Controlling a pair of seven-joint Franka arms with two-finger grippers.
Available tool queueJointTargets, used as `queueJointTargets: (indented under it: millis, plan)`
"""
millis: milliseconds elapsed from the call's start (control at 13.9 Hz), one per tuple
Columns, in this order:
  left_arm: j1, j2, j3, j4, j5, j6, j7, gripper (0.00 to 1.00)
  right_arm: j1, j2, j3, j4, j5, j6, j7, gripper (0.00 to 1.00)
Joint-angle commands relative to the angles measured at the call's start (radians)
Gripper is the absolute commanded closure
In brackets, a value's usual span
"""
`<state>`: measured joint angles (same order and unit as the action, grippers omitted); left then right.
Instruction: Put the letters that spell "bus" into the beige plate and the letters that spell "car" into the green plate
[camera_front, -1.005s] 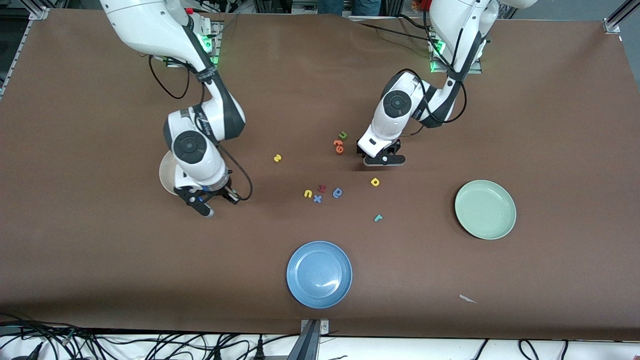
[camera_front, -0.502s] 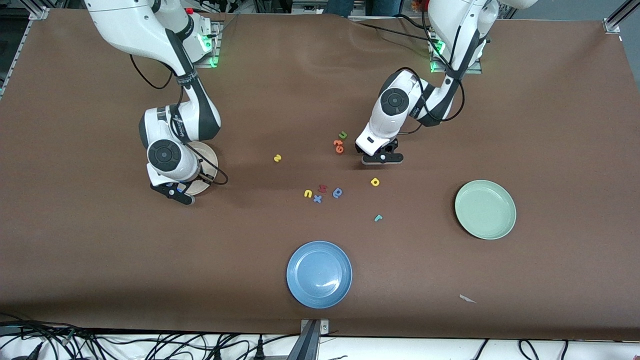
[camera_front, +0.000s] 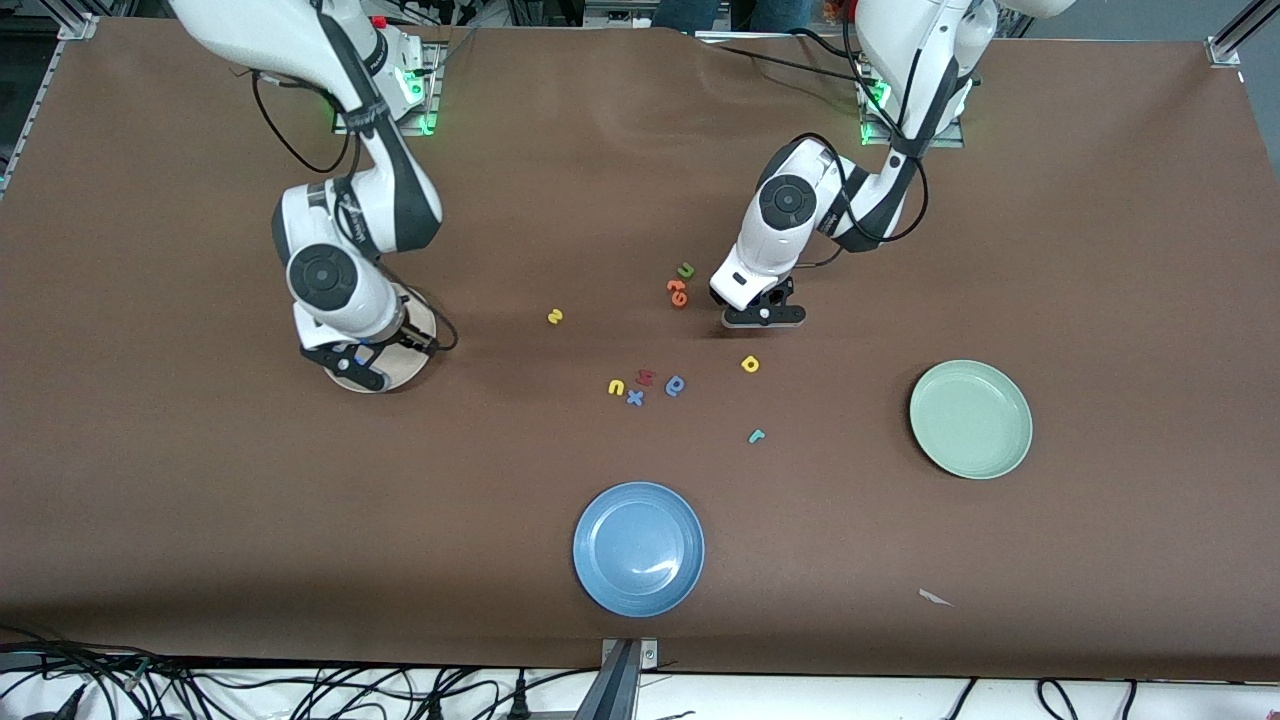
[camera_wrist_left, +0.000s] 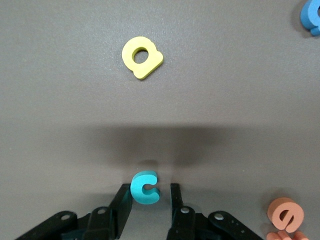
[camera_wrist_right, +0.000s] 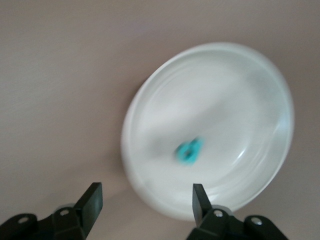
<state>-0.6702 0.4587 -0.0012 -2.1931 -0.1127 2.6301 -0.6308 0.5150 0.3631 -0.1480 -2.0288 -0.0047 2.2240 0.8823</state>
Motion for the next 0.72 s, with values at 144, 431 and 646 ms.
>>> queueJointTargets:
  millis: [144, 431, 646]
  plan:
    - [-0.014, 0.017, 0.013, 0.001, 0.027, -0.012, -0.018, 0.72, 0.055, 0.068, 0.134, 0.028, 0.014, 0.138, 0.415, 0.23]
    - [-0.009, 0.017, 0.013, 0.001, 0.042, -0.012, -0.018, 0.76, 0.143, 0.141, 0.136, 0.03, 0.014, 0.253, 0.489, 0.29]
    - [-0.006, 0.003, 0.026, 0.006, 0.044, -0.025, -0.012, 0.77, 0.165, 0.171, 0.137, 0.03, 0.014, 0.308, 0.523, 0.36]
